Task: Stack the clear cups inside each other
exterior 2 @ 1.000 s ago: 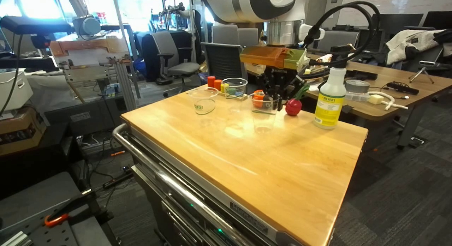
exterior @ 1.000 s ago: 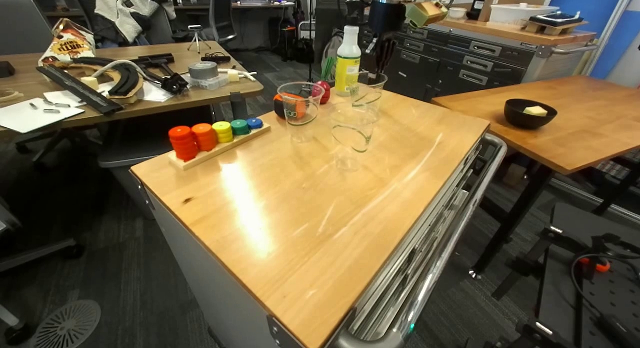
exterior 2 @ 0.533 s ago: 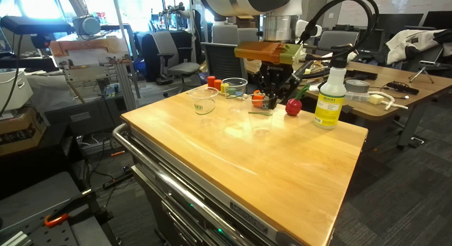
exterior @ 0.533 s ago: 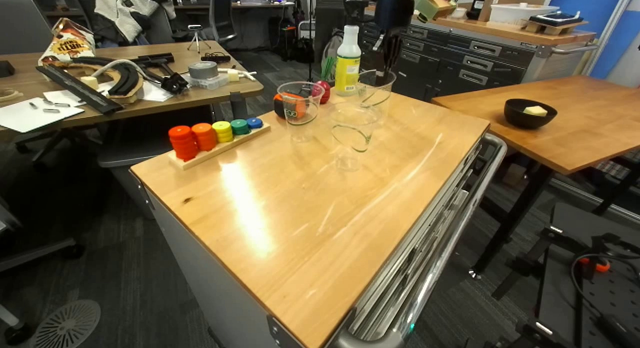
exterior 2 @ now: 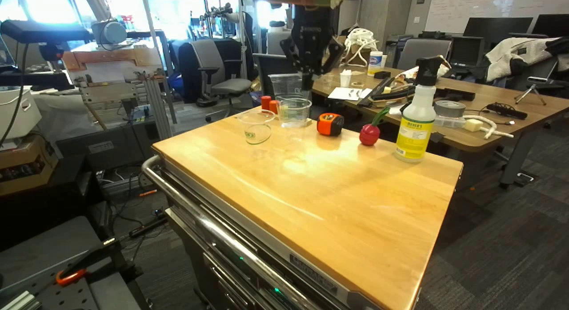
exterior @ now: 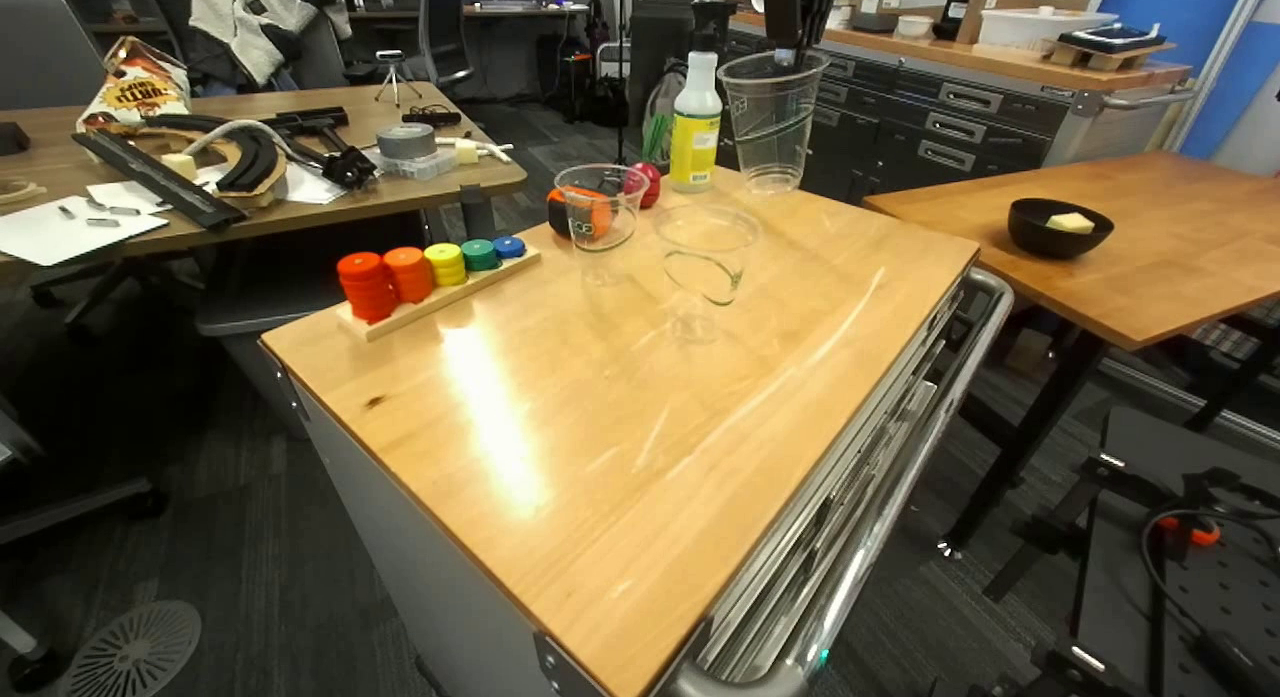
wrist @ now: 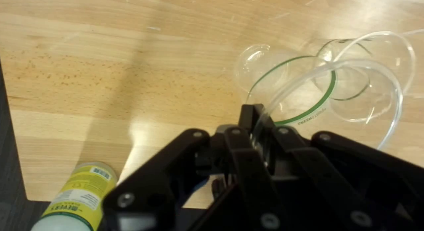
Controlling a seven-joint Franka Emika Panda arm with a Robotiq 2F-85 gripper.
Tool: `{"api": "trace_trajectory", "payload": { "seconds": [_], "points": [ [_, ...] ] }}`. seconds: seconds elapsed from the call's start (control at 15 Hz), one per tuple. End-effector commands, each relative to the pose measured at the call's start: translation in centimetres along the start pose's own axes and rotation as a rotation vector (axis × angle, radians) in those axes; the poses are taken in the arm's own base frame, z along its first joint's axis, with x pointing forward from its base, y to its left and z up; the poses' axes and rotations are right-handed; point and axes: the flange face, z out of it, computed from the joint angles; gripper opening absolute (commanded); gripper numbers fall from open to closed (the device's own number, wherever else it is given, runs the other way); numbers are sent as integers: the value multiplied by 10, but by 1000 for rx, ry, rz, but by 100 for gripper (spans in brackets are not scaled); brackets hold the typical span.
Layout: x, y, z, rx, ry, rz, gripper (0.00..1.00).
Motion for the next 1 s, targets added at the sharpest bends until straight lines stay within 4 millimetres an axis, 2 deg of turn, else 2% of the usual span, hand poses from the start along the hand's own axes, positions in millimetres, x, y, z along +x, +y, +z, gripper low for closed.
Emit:
{"api": "trace_trajectory", "payload": {
  "seconds": [0.0,0.13,0.27,0.47,0.67,0.93],
  "points": [
    [-21,-53,-38,14,33,-88,1],
    [-30,-85,-49,18,58,-149,1],
    [-38,-111,-52,26,69,-197,1],
    [-49,-133,-44,35,72,-244,1],
    [-55,-134,-26,25,106,-277,1],
    [-52,-126,-7,44,188,-282,1]
  ]
}}
